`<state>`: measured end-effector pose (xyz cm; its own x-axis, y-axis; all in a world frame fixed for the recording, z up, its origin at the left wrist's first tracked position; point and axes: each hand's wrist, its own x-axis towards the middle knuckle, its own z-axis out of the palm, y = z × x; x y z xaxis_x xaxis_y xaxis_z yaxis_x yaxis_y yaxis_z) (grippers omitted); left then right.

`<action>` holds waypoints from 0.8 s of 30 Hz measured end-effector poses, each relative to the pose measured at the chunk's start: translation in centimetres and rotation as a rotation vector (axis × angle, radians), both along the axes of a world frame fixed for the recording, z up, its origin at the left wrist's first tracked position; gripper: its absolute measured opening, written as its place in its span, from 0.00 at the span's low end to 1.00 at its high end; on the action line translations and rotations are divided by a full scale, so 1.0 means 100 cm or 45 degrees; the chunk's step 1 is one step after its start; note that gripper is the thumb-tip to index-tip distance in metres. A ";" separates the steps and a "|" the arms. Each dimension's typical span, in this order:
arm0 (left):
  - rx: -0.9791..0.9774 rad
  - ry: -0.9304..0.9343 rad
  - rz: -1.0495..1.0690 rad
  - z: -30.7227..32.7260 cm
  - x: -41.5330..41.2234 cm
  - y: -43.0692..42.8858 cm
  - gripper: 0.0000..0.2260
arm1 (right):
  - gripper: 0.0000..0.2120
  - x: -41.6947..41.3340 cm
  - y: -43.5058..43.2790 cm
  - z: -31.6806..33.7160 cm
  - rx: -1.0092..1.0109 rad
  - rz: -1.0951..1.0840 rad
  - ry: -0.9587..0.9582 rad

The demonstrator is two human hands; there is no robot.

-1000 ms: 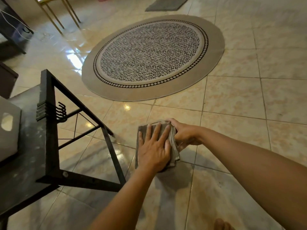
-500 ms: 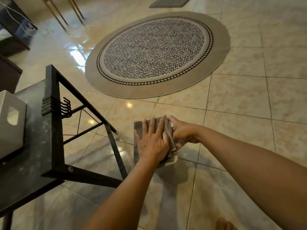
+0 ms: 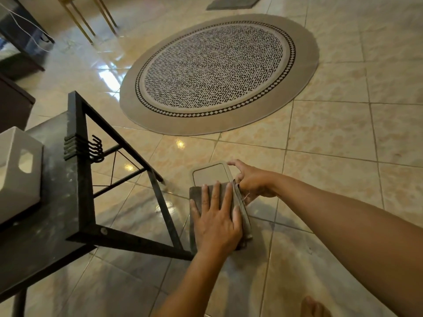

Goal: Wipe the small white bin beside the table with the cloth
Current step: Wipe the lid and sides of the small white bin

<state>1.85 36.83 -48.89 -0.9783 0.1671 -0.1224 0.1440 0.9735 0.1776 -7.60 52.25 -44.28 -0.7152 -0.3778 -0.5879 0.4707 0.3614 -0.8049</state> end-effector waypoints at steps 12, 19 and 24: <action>-0.048 -0.023 0.109 0.003 0.003 0.004 0.30 | 0.47 0.001 -0.010 -0.006 0.025 -0.001 0.003; -0.068 -0.033 0.087 0.003 0.004 0.010 0.29 | 0.47 -0.002 -0.008 -0.009 0.014 -0.002 -0.004; 0.044 -0.070 0.230 0.007 -0.023 -0.010 0.28 | 0.48 -0.002 -0.012 -0.006 0.007 -0.027 0.008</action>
<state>-0.42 35.81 -48.16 -0.9848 -0.0058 -0.1738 -0.0436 0.9758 0.2144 -7.81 51.03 -44.88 -0.7267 -0.3594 -0.5854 0.4730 0.3562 -0.8058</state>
